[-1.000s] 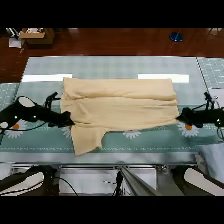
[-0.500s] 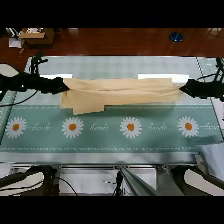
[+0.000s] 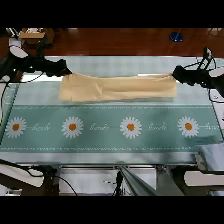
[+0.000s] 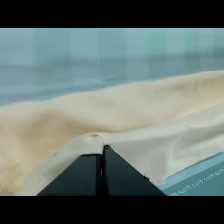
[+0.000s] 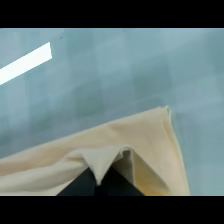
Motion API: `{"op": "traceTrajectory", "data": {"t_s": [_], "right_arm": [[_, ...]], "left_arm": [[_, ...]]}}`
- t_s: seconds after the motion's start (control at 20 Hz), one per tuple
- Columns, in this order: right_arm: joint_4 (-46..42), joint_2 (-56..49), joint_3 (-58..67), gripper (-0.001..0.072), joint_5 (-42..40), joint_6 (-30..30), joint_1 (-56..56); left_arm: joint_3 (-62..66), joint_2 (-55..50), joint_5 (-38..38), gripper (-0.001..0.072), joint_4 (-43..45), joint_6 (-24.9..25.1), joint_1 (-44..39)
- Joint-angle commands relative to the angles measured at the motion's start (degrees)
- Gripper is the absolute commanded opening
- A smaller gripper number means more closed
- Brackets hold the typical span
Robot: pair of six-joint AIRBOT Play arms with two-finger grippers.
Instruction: Fold the shirts.
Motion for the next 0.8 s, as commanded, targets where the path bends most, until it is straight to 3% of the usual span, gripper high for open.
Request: {"op": "traceTrajectory", "data": {"t_s": [0.0, 0.2, 0.25, 0.3, 0.4, 0.45, 0.6, 0.7, 0.75], "right_arm": [[0.17, -5.60, 3.54, 0.0033, -2.29, 2.73, 0.48], [0.13, -8.83, 3.54, 0.0036, -2.36, 2.69, 0.48], [0.00, -9.20, 3.54, 0.0103, -2.54, 2.60, 0.48], [-0.24, -9.22, 3.54, 0.0235, -2.86, 2.45, 0.48], [-1.11, -8.50, 3.54, 0.0277, -2.93, 0.17, 0.04], [-2.56, -7.63, 3.54, 0.0280, -2.73, -0.17, -0.44], [-7.85, -3.74, 3.54, 0.0347, -2.60, -0.09, -2.82], [-10.95, -1.44, 3.54, 0.0350, -1.03, 0.37, -4.94], [-11.89, -0.98, 3.54, 0.0413, 0.83, 2.75, -6.43]], "left_arm": [[7.39, -7.85, -3.89, 0.0024, 0.02, -1.18, 0.02], [8.66, -11.58, -3.74, 0.0025, 0.04, -1.25, 0.04], [8.63, -12.04, -3.74, 0.0033, 0.09, -1.22, 0.11], [8.63, -12.22, -3.76, 0.0140, 0.46, -1.18, 0.33], [8.66, -11.96, -4.87, 0.0548, 2.29, -1.27, 1.62], [8.74, -11.61, -6.95, 0.0612, 3.34, -1.27, 2.84], [9.07, -10.56, -15.52, 0.0606, 3.93, -2.14, 7.48], [9.07, -10.01, -20.52, 0.0592, 3.91, -3.76, 10.21], [9.07, -9.90, -22.34, 0.0587, 3.89, -4.35, 11.19]]}}
